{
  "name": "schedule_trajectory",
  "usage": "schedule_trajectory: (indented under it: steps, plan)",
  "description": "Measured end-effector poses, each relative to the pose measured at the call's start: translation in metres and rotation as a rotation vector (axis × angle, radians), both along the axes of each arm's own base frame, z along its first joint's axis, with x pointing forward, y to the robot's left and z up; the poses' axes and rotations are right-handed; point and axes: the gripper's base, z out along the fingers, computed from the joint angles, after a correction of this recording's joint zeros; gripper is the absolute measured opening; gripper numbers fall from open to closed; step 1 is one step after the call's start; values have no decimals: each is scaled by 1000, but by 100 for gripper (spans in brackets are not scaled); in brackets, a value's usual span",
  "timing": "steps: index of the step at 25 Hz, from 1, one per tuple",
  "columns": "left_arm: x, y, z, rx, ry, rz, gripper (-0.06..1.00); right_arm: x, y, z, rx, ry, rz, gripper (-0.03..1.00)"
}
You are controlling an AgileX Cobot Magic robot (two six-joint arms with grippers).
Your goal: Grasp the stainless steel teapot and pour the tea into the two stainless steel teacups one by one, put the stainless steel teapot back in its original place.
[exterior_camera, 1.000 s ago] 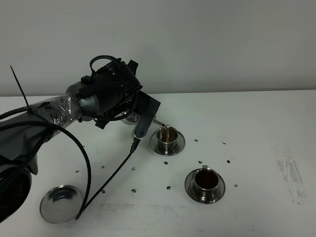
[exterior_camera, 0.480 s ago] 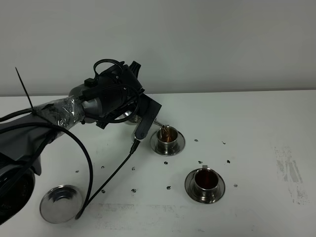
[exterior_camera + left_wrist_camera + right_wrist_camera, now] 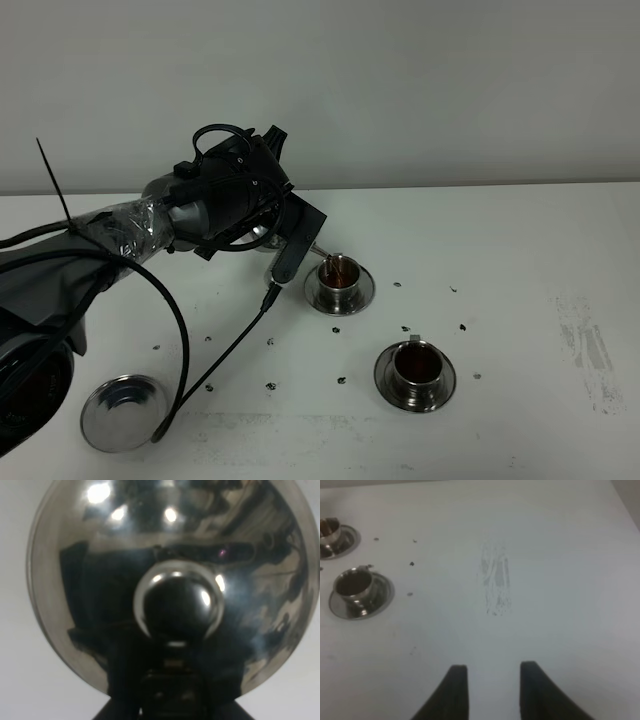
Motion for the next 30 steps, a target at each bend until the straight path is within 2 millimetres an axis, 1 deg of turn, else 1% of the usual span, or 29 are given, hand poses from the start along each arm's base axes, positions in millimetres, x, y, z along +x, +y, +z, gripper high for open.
schedule_trajectory:
  steps: [30]
  plan:
    - [1, 0, 1, 12, -15, -13, 21, 0, 0, 0, 0, 0, 0, 24]
